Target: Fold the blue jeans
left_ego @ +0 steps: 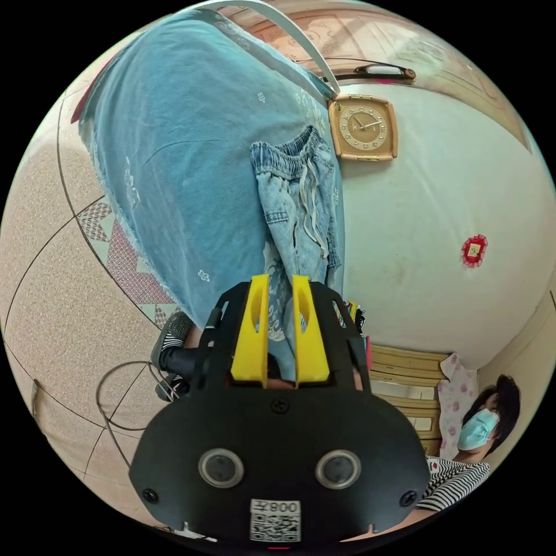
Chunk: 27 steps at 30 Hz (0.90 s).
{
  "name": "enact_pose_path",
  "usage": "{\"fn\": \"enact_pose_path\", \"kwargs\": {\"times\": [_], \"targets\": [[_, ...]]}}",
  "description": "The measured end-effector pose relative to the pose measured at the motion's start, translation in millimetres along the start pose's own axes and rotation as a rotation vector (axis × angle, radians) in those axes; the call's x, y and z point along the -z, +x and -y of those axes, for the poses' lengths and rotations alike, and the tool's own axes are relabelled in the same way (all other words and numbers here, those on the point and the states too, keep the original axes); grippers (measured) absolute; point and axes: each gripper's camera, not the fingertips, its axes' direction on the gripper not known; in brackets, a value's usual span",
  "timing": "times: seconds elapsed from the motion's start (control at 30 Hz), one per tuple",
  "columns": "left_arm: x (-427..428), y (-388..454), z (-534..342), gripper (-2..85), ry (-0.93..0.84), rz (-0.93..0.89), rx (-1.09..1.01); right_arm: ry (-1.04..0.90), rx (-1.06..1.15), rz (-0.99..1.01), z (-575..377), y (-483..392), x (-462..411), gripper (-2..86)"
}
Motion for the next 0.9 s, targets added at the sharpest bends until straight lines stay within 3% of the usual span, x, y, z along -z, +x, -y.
{"fn": "enact_pose_path", "kwargs": {"times": [0.1,0.23,0.43,0.67,0.9], "targets": [[4.7,-5.8,10.2,8.3,0.053,-0.017,0.035,-0.010,-0.057,0.167,-7.9,8.7,-30.6,4.7],[-3.4,1.6,34.2,9.2,0.084,-0.010,0.034,-0.066,-0.126,0.225,-3.9,13.0,-63.8,7.1],[-25.9,8.4,70.7,7.7,0.063,0.094,0.046,-0.043,-0.189,0.235,14.5,18.8,-69.7,7.3],[-30.6,22.5,79.4,3.0,0.066,0.058,-0.025,0.014,-0.220,0.261,33.4,27.5,-61.4,7.1],[-16.3,44.4,73.0,2.4,0.079,0.013,-0.124,0.016,-0.288,0.276,48.9,47.2,-64.5,1.6]]}}
